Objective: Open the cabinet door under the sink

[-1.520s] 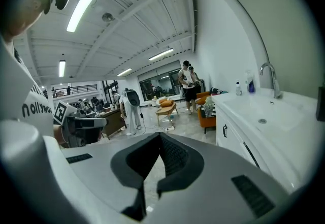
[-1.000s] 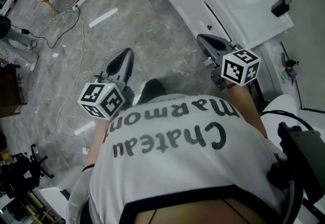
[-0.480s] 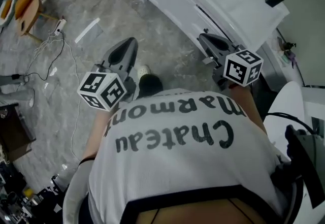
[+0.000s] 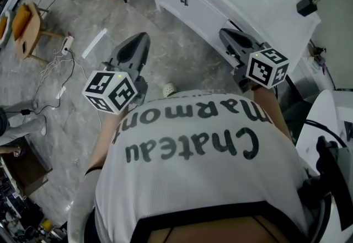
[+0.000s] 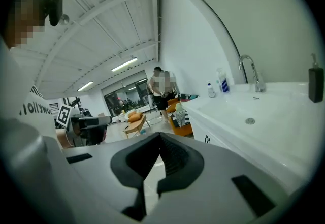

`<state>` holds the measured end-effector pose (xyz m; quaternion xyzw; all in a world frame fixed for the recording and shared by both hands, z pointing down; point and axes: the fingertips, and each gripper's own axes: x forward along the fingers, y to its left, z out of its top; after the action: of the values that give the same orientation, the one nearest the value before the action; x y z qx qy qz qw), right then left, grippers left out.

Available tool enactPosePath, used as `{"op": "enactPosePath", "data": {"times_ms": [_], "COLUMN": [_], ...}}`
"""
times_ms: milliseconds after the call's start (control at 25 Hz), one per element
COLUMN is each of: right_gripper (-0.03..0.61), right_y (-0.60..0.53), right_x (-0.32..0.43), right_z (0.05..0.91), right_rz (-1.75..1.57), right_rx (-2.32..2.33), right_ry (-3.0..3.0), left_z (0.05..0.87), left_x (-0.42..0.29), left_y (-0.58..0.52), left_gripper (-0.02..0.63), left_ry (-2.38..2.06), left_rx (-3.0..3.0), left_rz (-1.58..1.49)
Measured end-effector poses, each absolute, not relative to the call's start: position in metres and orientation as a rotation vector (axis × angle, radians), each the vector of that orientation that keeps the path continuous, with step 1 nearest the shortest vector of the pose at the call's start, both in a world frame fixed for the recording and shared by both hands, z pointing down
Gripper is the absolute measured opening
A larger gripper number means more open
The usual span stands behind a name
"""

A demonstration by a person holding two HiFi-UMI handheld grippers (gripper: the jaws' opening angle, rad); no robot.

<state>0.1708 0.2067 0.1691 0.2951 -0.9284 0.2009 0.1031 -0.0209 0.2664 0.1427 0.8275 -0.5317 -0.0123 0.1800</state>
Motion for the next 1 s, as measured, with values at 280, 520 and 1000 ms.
{"op": "enactPosePath", "data": {"times_ms": [280, 520, 1000], "right_gripper": [0.005, 0.005, 0.005], "right_y": [0.180, 0.166, 0.156], "right_x": [0.120, 0.089, 0.073], "right_z": [0.170, 0.175, 0.204], "right_rz": [0.551, 0.569, 0.612], "right_rx": [0.871, 0.872, 0.849], "right_ry": [-2.727, -2.713, -2.625], "left_z": [0.150, 0.157, 0.178], "left_x": [-0.061, -0.094, -0.117], "left_y": [0.239, 0.227, 0.221], "left_gripper": [0.008, 0.008, 0.008], "left_ry": [-1.455, -1.449, -1.457], "left_rx": [2.381, 2.340, 2.275], "left_rz": [-0.008, -0.028, -0.050]}}
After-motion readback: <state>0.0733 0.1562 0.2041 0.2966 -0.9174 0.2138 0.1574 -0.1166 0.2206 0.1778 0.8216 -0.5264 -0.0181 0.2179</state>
